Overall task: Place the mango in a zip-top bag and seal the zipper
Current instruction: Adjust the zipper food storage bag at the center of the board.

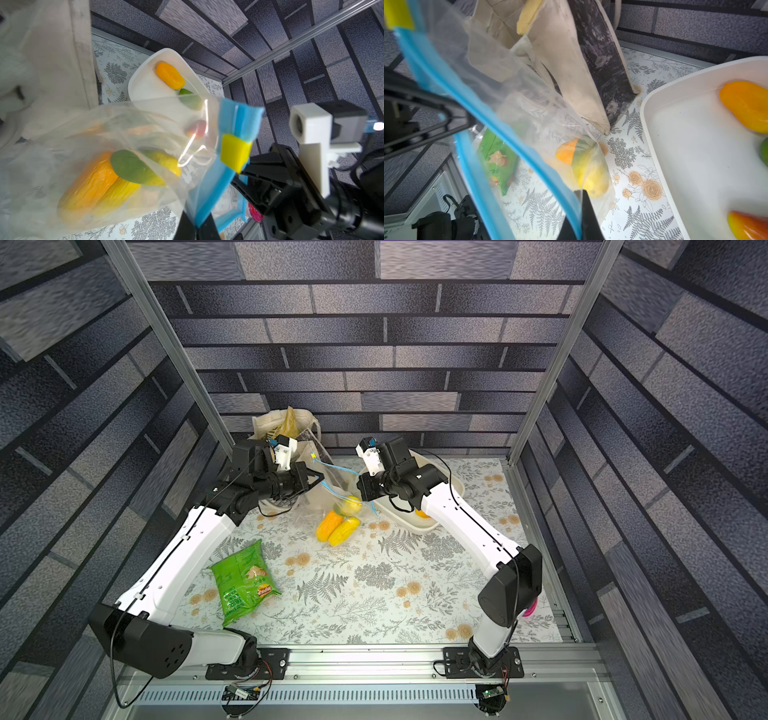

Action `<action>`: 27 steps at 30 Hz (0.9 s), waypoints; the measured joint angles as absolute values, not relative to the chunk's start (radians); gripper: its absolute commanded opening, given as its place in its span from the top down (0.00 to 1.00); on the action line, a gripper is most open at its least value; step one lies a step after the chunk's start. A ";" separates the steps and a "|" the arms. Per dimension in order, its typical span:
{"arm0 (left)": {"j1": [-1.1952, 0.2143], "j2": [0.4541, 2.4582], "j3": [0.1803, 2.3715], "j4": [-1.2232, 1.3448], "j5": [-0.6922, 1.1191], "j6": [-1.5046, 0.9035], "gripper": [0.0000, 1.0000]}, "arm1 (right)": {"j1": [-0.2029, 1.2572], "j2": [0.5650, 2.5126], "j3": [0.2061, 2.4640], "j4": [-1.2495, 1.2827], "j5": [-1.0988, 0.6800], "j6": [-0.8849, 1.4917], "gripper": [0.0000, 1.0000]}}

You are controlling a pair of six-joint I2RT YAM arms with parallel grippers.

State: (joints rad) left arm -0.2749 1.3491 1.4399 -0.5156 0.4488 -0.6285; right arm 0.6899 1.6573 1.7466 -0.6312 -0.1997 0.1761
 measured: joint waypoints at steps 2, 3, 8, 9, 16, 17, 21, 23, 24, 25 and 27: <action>-0.255 1.326 1.427 -0.516 0.428 -0.632 1.00 | 0.707 1.617 1.766 -0.653 -0.173 0.166 1.00; -0.247 1.317 1.425 -0.516 0.418 -0.635 1.00 | 0.717 1.611 1.788 -0.665 -0.177 0.164 0.99; -0.234 1.317 1.414 -0.523 0.402 -0.636 1.00 | 0.718 1.555 1.666 -0.584 -0.264 0.172 0.83; -0.234 1.318 1.411 -0.524 0.399 -0.636 1.00 | 0.718 1.558 1.661 -0.597 -0.237 0.170 0.79; -0.250 1.354 1.406 -0.517 0.399 -0.640 1.00 | 0.658 1.647 1.665 -0.666 -0.141 0.138 0.36; -0.258 1.366 1.406 -0.515 0.399 -0.640 1.00 | 0.650 1.653 1.662 -0.668 -0.151 0.136 0.33; -0.286 1.417 1.406 -0.504 0.399 -0.648 1.00 | 0.614 1.637 1.651 -0.662 -0.214 0.132 0.21; -0.295 1.441 1.406 -0.496 0.400 -0.648 1.00 | 0.590 1.599 1.623 -0.631 -0.269 0.136 0.14; -0.297 1.448 1.406 -0.495 0.400 -0.648 1.00 | 0.575 1.574 1.605 -0.616 -0.296 0.138 0.13; -0.298 1.455 1.406 -0.493 0.400 -0.648 1.00 | 0.556 1.547 1.585 -0.599 -0.324 0.142 0.11; -0.298 1.464 1.409 -0.492 0.400 -0.648 1.00 | 0.516 1.496 1.557 -0.568 -0.376 0.157 0.08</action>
